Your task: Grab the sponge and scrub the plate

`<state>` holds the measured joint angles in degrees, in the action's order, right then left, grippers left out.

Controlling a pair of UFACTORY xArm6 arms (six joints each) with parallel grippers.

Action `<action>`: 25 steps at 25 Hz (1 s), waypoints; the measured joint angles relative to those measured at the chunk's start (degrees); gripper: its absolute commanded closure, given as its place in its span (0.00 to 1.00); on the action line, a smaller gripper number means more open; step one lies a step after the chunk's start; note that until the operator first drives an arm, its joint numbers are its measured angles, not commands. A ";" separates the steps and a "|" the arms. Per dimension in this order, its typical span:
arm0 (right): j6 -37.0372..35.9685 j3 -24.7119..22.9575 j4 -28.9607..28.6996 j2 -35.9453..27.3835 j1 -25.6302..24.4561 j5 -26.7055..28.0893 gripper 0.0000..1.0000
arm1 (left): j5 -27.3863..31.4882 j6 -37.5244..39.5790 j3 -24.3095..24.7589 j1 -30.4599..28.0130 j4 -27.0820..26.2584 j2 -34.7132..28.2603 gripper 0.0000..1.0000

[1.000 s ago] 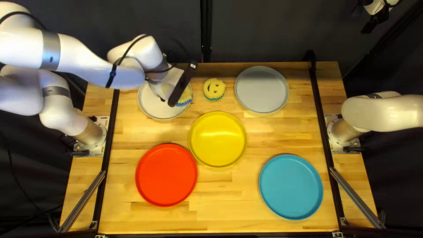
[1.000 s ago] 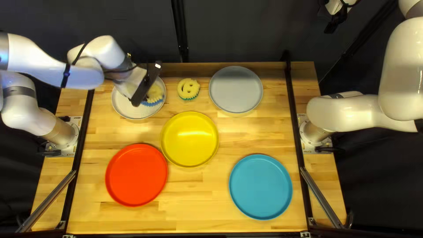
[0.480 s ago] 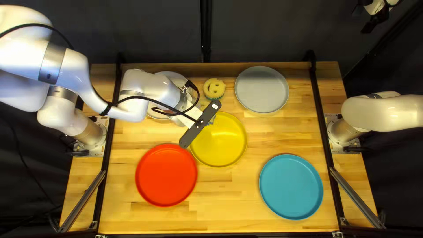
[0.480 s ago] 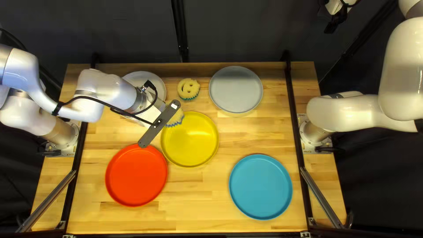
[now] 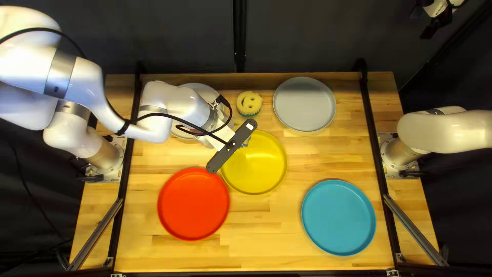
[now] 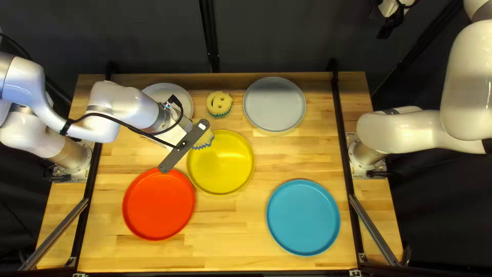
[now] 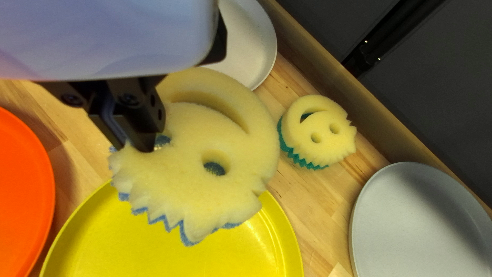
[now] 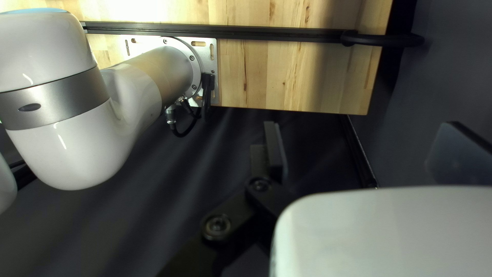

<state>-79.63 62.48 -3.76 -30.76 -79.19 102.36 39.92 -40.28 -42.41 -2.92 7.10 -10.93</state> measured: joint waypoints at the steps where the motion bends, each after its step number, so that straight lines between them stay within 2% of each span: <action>1: 0.00 0.00 0.00 0.00 0.00 0.00 0.00 | 0.51 -1.12 -0.84 -0.14 -0.51 0.83 1.00; 8: 0.00 0.00 0.00 0.00 0.00 0.00 0.00 | 3.26 -10.11 -7.38 -1.67 -2.20 8.98 1.00; 13: 0.00 0.00 0.00 0.00 0.00 0.00 0.00 | 3.34 -18.15 -10.06 -2.24 -3.45 13.93 1.00; 19: 0.00 0.00 0.00 0.00 0.00 0.00 0.00 | 6.55 -26.70 -11.16 -3.47 -5.61 15.22 1.00; 25: 0.00 0.00 0.00 0.00 0.00 0.00 0.00 | 7.37 -29.01 -10.07 -5.09 -6.68 16.21 1.00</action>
<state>-79.63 62.48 -3.76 -30.76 -79.19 102.36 47.28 -69.28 -52.47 -8.02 0.42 5.28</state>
